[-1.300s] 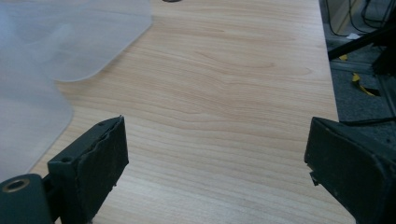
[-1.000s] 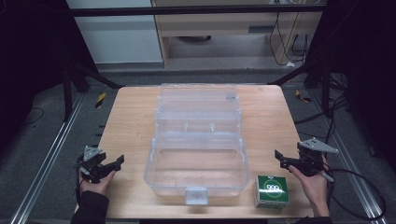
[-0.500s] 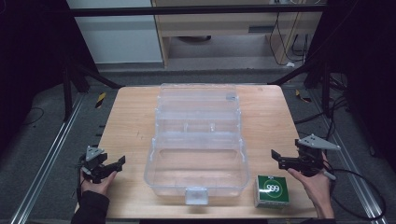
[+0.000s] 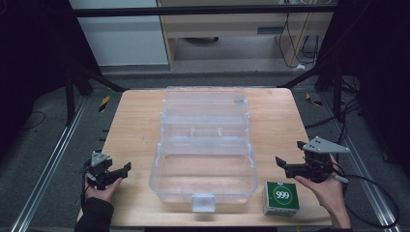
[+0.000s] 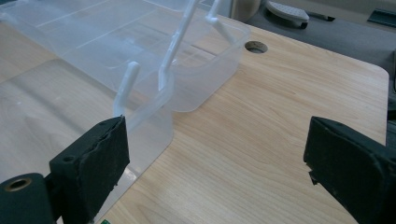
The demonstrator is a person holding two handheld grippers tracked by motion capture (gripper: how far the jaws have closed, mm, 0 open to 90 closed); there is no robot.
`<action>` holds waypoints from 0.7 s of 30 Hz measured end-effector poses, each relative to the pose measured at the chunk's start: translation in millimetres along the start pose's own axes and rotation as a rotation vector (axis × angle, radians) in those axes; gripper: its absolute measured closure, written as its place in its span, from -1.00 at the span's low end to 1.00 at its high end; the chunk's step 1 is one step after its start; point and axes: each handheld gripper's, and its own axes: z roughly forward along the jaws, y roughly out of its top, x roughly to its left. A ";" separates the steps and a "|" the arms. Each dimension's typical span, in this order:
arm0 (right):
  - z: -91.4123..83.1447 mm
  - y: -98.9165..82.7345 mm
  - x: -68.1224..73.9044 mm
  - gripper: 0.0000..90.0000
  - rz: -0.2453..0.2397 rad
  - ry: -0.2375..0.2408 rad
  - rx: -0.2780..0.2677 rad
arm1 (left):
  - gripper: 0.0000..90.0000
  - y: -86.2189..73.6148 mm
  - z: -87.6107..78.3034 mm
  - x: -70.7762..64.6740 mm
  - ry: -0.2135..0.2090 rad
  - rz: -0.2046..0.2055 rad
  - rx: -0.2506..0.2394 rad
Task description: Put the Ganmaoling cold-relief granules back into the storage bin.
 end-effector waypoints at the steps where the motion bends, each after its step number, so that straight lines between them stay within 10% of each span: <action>1: -1.0 1.7 0.3 -0.84 -0.011 0.005 0.002 | -0.51 -0.1 0.3 -0.1 0.001 0.000 0.000; 21: -8.9 21.4 18.7 -0.88 -0.262 0.164 0.199 | -0.52 -1.1 3.8 -2.2 -0.001 0.014 0.021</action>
